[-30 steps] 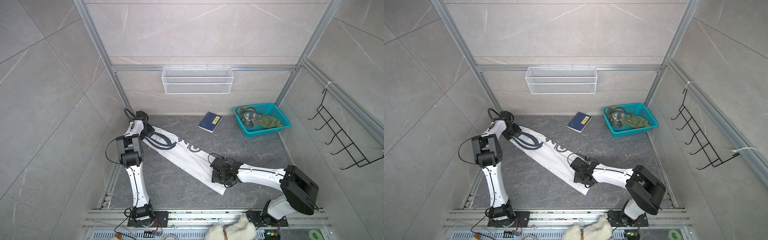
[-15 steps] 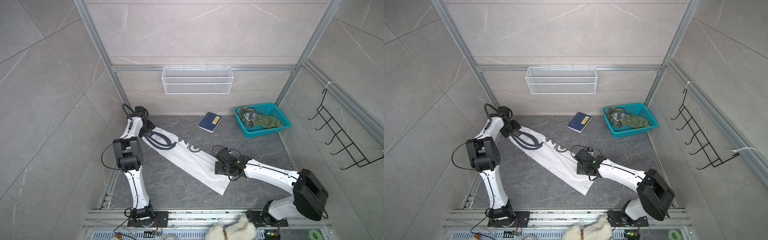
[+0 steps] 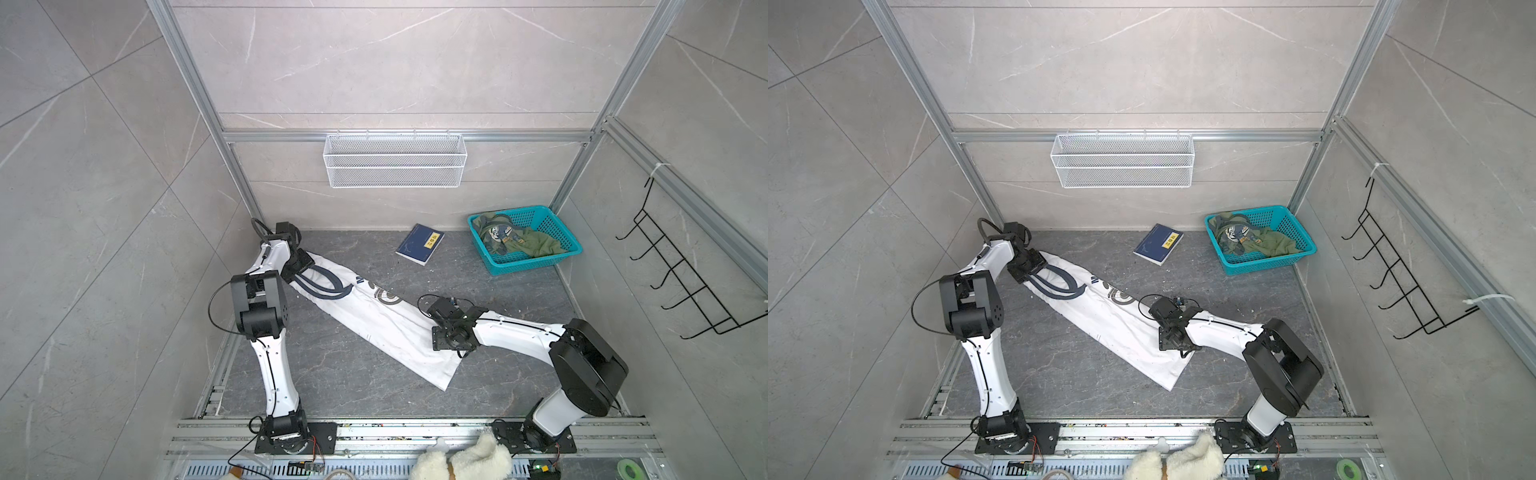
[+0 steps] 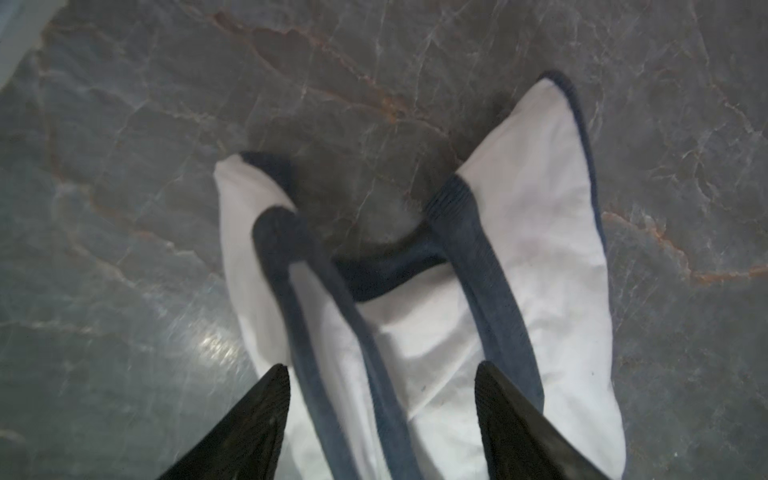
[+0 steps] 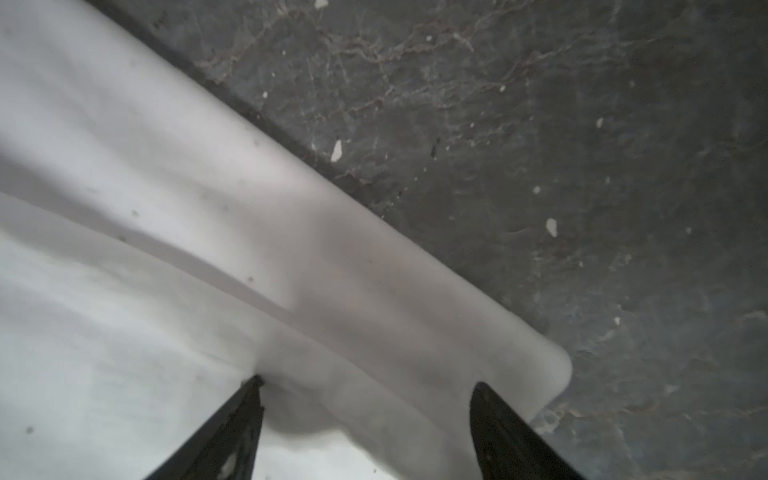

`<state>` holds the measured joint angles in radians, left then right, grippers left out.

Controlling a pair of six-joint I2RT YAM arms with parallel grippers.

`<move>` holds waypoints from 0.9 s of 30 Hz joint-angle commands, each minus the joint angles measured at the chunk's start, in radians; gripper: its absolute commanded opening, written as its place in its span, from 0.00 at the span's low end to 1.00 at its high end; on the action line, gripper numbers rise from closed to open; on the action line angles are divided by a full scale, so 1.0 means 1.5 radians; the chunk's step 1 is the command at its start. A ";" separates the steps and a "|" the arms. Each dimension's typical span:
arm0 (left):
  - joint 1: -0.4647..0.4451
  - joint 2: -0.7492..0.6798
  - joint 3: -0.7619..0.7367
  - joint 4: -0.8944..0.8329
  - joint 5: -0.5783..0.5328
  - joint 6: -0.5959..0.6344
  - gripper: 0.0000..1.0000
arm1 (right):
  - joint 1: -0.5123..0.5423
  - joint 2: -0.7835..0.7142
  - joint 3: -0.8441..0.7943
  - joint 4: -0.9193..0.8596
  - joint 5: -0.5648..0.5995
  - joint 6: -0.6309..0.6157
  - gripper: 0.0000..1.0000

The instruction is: Fold and stack the tank tops

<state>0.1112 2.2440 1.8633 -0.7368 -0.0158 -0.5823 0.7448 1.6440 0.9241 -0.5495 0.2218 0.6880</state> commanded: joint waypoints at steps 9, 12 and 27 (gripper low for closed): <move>0.002 0.200 0.260 -0.074 0.027 0.033 0.70 | 0.139 0.021 -0.023 0.003 -0.075 0.085 0.79; 0.002 0.251 0.345 -0.103 0.042 0.043 0.70 | 0.200 0.018 -0.006 0.011 -0.096 0.120 0.79; -0.015 0.123 0.438 -0.201 0.073 0.032 0.92 | 0.270 -0.072 0.077 -0.098 0.032 0.087 0.81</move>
<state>0.1005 2.6125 2.5256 -0.9321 0.1032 -0.5240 1.1831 1.6081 1.0344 -0.6033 0.1776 0.8608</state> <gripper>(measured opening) 0.912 0.808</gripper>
